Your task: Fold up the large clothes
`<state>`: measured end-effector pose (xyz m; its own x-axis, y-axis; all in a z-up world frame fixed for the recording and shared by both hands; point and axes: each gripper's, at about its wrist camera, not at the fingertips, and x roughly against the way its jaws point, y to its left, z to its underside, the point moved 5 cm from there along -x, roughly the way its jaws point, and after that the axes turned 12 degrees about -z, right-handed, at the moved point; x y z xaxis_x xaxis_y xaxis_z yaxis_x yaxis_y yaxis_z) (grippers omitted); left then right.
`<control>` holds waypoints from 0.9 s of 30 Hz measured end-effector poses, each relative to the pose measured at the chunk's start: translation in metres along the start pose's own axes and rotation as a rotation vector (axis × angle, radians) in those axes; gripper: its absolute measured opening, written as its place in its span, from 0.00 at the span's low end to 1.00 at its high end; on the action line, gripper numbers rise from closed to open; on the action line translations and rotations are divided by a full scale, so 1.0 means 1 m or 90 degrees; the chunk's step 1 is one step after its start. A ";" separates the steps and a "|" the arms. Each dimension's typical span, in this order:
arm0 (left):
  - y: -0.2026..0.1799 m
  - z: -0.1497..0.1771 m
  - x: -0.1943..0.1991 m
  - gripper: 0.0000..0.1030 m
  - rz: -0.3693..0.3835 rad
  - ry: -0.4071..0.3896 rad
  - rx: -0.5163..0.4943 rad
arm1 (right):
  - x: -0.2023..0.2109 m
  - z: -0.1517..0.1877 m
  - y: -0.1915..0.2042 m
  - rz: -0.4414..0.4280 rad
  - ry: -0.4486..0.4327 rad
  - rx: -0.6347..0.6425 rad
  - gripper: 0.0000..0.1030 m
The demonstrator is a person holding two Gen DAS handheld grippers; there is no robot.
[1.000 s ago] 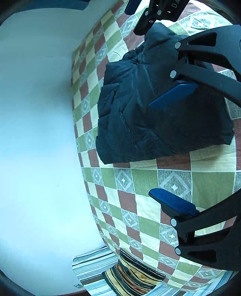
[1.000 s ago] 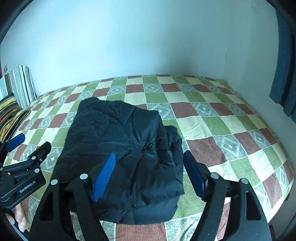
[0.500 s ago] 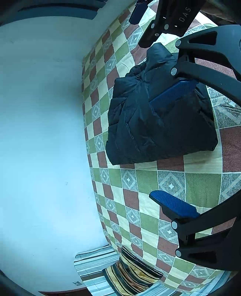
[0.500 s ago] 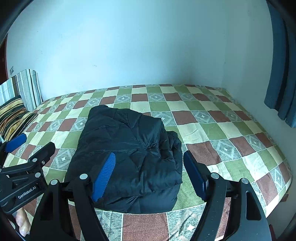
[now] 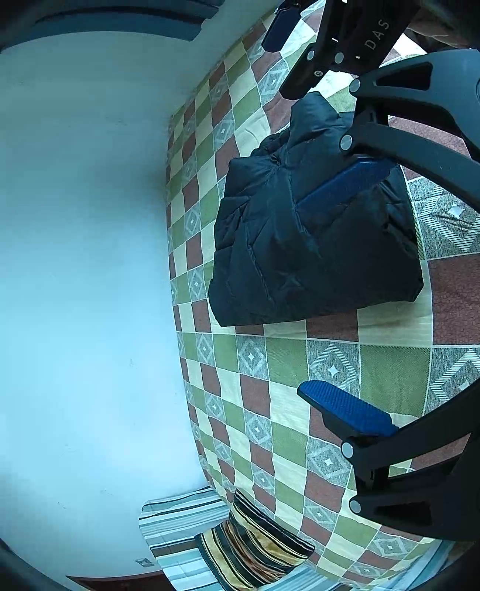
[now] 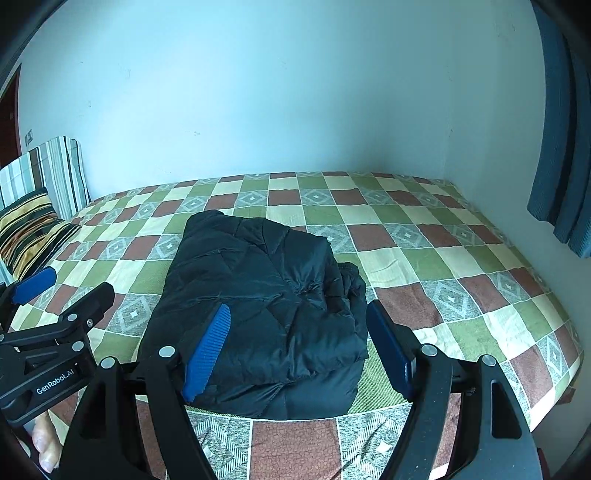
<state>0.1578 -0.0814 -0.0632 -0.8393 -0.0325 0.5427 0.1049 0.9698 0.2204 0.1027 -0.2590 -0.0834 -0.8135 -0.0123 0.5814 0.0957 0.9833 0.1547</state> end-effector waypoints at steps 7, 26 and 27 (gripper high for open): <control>0.002 0.000 0.001 0.90 0.003 0.001 0.003 | 0.001 0.000 0.002 -0.001 -0.002 0.003 0.73; 0.002 0.000 0.004 0.90 0.005 -0.001 0.004 | 0.003 0.000 0.004 -0.002 -0.003 0.004 0.73; 0.002 0.000 0.004 0.90 0.005 -0.001 0.004 | 0.003 0.000 0.004 -0.002 -0.003 0.005 0.73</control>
<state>0.1543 -0.0798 -0.0608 -0.8390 -0.0253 0.5435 0.1074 0.9716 0.2111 0.1004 -0.2551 -0.0815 -0.8169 -0.0141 0.5767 0.0892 0.9846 0.1505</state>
